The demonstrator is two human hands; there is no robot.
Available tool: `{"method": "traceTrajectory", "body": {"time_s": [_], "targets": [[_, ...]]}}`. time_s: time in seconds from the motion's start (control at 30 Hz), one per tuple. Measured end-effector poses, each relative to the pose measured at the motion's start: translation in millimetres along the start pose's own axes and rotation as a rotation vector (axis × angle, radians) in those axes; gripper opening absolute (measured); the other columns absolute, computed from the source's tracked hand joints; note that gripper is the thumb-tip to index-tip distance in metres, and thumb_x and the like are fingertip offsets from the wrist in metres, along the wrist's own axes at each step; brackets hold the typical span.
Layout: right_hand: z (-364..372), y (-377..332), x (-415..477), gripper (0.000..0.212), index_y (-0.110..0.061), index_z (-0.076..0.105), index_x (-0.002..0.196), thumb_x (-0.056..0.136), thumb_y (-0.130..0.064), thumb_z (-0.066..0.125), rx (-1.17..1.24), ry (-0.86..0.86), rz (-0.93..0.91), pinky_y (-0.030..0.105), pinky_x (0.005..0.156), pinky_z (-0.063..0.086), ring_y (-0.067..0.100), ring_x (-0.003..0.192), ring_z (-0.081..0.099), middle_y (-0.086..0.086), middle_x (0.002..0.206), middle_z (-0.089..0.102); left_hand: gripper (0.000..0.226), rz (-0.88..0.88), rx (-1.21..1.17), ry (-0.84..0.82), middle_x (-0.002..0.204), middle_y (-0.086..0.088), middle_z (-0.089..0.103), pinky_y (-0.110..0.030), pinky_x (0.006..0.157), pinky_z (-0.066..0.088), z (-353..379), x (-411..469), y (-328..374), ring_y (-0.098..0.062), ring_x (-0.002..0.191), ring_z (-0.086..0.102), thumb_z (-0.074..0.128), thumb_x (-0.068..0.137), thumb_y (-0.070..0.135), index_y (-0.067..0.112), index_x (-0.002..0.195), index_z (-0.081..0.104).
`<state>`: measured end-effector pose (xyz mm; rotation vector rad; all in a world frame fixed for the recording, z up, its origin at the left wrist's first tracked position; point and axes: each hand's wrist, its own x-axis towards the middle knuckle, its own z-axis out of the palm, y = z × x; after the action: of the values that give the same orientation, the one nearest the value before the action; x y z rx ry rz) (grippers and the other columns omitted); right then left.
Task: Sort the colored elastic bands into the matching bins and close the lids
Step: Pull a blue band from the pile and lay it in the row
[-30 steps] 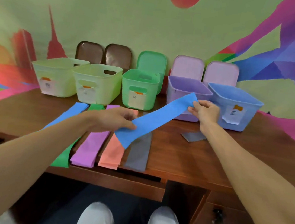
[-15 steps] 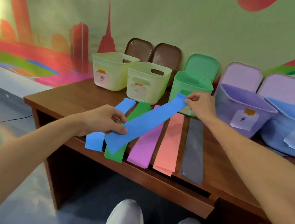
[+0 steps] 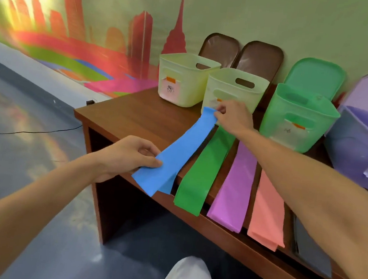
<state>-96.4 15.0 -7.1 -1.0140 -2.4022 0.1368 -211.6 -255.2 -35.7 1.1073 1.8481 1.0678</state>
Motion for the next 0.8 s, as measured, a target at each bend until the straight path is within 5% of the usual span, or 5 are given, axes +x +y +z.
{"method": "traceTrajectory", "body": {"time_s": [0.13,0.37,0.67,0.8], "targets": [[24,-7,13,0.014,-0.019,0.069,0.091,0.085,-0.018,0.056,-0.039,-0.023,-0.028,0.036,0.074,0.052,0.028,0.087,0.062,0.007,0.096,0.068,0.013,-0.027,-0.065,0.021,0.093,-0.008,0.074,-0.034,0.077,0.056,1,5,-4,-0.019,0.086,0.071,0.070,0.084,0.018,0.011,0.095,0.069],[46,-2,16,0.017,-0.004,0.067,0.066,0.082,-0.004,0.059,-0.140,0.024,-0.075,0.040,0.064,0.057,0.026,0.071,0.061,0.011,0.074,0.063,0.018,-0.048,-0.115,0.048,0.084,-0.002,0.073,-0.019,0.056,0.052,9,12,-7,-0.008,0.070,0.070,0.073,0.081,0.020,0.012,0.096,0.067],[46,-2,13,0.016,-0.003,0.068,0.082,0.086,-0.003,0.052,-0.239,0.010,-0.092,0.039,0.065,0.054,0.033,0.082,0.058,0.017,0.090,0.061,0.027,-0.015,0.084,0.109,0.086,0.000,0.069,-0.029,0.060,0.058,17,15,-5,-0.013,0.073,0.071,0.074,0.080,0.028,0.022,0.102,0.059],[45,-6,8,0.015,-0.002,0.065,0.086,0.089,-0.003,0.050,-0.342,-0.020,-0.159,0.034,0.061,0.039,0.027,0.075,0.048,0.016,0.087,0.060,0.030,0.016,0.170,0.135,0.084,0.000,0.067,-0.022,0.046,0.052,18,12,-4,-0.010,0.063,0.068,0.072,0.081,0.031,0.024,0.105,0.055]]}}
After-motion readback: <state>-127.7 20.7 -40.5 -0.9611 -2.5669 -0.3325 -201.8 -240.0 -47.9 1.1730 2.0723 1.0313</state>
